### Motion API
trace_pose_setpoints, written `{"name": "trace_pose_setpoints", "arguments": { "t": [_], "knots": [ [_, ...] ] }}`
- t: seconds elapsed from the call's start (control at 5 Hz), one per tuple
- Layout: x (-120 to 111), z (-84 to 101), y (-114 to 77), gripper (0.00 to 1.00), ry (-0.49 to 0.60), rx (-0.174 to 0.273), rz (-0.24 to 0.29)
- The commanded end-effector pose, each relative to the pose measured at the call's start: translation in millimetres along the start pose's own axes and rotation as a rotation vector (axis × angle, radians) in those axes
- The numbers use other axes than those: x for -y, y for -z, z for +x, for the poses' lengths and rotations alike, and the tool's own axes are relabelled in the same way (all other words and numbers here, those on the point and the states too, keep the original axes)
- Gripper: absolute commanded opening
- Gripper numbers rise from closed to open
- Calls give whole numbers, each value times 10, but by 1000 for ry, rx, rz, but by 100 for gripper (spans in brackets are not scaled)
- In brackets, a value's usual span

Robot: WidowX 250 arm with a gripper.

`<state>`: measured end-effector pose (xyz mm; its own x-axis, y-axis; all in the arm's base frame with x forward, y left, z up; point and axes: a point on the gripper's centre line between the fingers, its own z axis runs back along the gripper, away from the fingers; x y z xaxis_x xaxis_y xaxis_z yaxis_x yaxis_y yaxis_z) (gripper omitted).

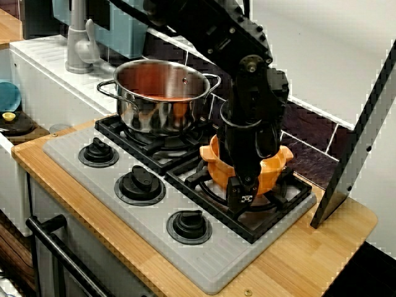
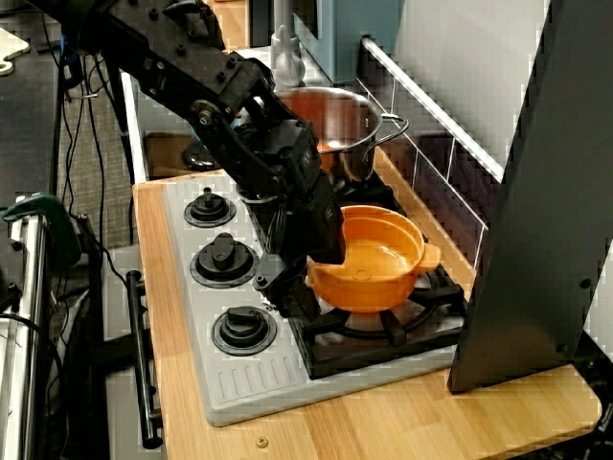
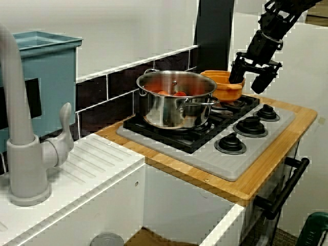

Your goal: Lift pot from stove

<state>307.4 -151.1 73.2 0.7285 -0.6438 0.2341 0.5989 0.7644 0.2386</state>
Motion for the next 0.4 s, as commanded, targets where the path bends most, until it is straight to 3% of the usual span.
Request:
{"name": "trace_pose_setpoints", "arguments": {
  "t": [0.0, 0.2],
  "knots": [
    [-42, 8, -11, 0, 20, -2, -26],
    [-20, -43, -32, 0, 29, 4, -43]
  ]
}}
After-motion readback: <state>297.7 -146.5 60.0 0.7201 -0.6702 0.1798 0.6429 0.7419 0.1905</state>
